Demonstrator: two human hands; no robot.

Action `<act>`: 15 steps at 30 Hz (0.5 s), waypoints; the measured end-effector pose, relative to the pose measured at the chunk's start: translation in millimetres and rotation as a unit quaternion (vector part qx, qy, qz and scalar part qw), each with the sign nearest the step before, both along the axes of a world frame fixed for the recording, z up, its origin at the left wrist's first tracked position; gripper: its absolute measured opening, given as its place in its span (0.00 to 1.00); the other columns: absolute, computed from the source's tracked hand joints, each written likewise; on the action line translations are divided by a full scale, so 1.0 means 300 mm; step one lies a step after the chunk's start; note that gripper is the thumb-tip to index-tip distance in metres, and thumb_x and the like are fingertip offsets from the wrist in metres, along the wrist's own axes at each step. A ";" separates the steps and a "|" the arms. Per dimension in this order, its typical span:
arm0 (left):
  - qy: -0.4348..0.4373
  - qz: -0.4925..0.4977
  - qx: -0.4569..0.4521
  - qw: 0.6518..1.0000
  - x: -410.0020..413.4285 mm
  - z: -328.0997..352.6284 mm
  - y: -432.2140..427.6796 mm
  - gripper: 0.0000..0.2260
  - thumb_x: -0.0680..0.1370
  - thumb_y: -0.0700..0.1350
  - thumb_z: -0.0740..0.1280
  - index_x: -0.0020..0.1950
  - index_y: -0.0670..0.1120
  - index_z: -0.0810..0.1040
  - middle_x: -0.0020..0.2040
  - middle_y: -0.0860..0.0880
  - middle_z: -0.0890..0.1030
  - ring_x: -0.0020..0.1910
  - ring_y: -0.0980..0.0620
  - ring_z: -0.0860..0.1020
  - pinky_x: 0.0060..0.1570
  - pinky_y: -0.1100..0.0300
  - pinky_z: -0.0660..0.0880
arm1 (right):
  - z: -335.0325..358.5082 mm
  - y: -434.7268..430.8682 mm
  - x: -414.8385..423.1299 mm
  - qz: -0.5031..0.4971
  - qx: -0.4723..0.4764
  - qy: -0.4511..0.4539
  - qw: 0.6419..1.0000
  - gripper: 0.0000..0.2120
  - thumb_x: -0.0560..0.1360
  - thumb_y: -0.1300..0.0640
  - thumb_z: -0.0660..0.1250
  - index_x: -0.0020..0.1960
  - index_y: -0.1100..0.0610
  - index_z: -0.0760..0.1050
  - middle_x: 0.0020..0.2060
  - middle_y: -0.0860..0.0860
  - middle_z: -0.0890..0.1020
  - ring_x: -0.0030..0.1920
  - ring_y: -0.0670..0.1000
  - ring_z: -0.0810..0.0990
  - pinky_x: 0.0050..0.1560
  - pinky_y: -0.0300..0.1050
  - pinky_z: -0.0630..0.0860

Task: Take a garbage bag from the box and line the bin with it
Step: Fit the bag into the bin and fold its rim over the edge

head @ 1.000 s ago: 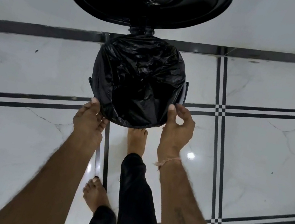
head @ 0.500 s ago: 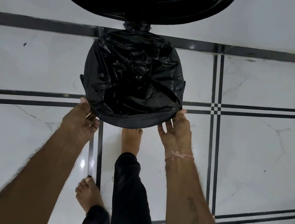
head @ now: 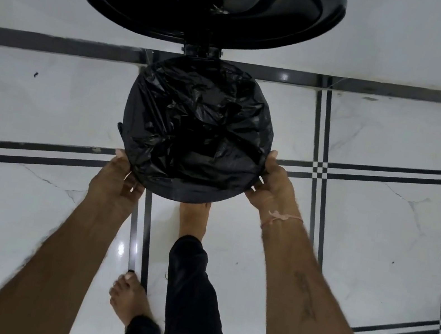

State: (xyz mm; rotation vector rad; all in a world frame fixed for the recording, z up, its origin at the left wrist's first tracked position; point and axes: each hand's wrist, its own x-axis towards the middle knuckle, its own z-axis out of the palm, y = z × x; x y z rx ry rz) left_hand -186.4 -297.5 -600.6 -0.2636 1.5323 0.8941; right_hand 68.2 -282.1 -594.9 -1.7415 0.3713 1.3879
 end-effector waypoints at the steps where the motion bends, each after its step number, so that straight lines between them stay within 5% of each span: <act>1: -0.003 0.003 -0.015 1.000 -0.005 -0.009 0.009 0.07 0.80 0.51 0.69 0.46 0.49 0.81 0.40 0.54 0.84 0.38 0.58 0.81 0.38 0.62 0.81 | -0.003 0.008 0.004 0.009 -0.010 -0.005 1.000 0.13 0.79 0.45 0.71 0.52 0.55 0.81 0.55 0.53 0.85 0.53 0.54 0.84 0.54 0.57 0.83; 3: -0.013 0.007 -0.028 0.999 -0.016 -0.023 0.029 0.09 0.81 0.50 0.68 0.44 0.48 0.80 0.36 0.53 0.83 0.37 0.57 0.79 0.34 0.64 0.80 | -0.013 0.009 0.006 0.018 -0.013 -0.010 1.000 0.14 0.80 0.45 0.69 0.52 0.56 0.81 0.53 0.53 0.85 0.52 0.54 0.84 0.49 0.53 0.83; 8: 0.039 -0.048 0.036 0.997 0.000 0.019 0.057 0.18 0.79 0.59 0.68 0.57 0.46 0.82 0.51 0.50 0.85 0.47 0.55 0.84 0.50 0.56 0.84 | 0.002 0.003 0.005 0.029 0.035 -0.060 0.997 0.18 0.79 0.42 0.70 0.58 0.56 0.82 0.53 0.50 0.86 0.54 0.51 0.84 0.56 0.52 0.83; 12: 0.085 -0.052 0.009 0.995 -0.014 0.021 0.081 0.10 0.78 0.53 0.72 0.51 0.47 0.81 0.47 0.50 0.85 0.44 0.54 0.83 0.48 0.57 0.82 | -0.002 0.059 0.017 0.014 0.025 -0.113 0.993 0.11 0.80 0.56 0.72 0.40 0.57 0.76 0.36 0.49 0.81 0.37 0.47 0.79 0.40 0.41 0.80; 15: 0.094 -0.049 -0.027 0.994 -0.027 -0.009 0.093 0.12 0.79 0.54 0.70 0.51 0.46 0.81 0.47 0.48 0.84 0.41 0.54 0.81 0.38 0.61 0.80 | -0.019 0.083 0.024 0.053 0.003 -0.173 0.983 0.13 0.81 0.57 0.71 0.38 0.56 0.74 0.35 0.49 0.79 0.33 0.46 0.75 0.29 0.34 0.74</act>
